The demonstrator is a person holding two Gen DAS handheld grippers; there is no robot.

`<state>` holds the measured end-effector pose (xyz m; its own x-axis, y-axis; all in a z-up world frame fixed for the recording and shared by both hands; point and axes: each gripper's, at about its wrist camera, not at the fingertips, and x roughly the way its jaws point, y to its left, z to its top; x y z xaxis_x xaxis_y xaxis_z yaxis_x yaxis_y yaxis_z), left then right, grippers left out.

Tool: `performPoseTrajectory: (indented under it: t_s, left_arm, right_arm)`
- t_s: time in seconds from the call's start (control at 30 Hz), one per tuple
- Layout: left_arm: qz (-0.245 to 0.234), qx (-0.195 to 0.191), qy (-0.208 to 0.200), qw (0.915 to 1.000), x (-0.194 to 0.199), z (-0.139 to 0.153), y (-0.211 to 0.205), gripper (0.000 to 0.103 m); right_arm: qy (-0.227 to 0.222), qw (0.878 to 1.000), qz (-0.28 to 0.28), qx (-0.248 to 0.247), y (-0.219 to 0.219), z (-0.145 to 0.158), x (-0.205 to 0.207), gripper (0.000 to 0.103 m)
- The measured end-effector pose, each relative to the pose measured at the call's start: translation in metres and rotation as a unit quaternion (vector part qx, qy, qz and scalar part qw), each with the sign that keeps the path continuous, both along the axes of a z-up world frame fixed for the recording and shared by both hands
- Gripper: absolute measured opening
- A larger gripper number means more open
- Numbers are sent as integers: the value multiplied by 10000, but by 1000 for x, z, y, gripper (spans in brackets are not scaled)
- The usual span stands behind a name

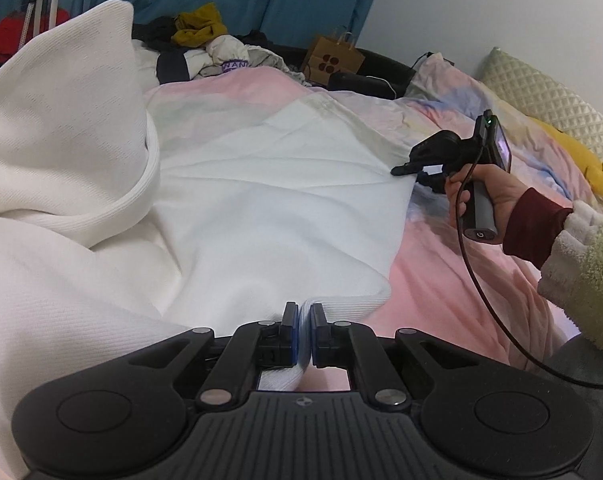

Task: Fold clothes

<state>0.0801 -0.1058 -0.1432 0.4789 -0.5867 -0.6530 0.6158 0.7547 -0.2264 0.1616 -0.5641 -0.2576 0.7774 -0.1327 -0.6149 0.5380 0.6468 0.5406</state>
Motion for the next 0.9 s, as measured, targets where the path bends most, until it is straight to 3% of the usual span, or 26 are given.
performPoseTrajectory:
  t_s: [0.23, 0.3, 0.43, 0.57, 0.73, 0.77, 0.83, 0.9]
  left_arm:
    - [-165, -148, -71, 9997, -4, -2, -2, 7]
    - [-312, -149, -139, 9993, -9, -2, -5, 10]
    - [-493, -50, -212, 9985, -17, -3, -11, 14]
    - [-349, -34, -70, 9994, -18, -2, -10, 19]
    - [292, -171, 303, 9990, -35, 12, 9, 53]
    - [448, -212, 418, 9979, -38, 15, 14, 56]
    - [869, -301, 685, 9934, -39, 22, 26, 69]
    - [1447, -487, 1034, 9828, -35, 25, 43, 80]
  right_arm:
    - [-1023, 9921, -579, -446, -2, 57, -31, 6]
    - [-1030, 9885, -932, -596, -9, 59, -42, 6]
    - [-381, 9882, -1390, -519, -29, 31, -54, 6]
    - [233, 9898, -1297, -539, -26, 3, -56, 6]
    - [479, 9875, -983, -1136, -2, 14, -70, 6]
    - [486, 9876, -976, -1128, -2, 14, -75, 6]
    - [470, 9886, -983, -1037, -1, 15, -77, 6]
    - [437, 9894, -997, -958, -6, 15, -71, 6]
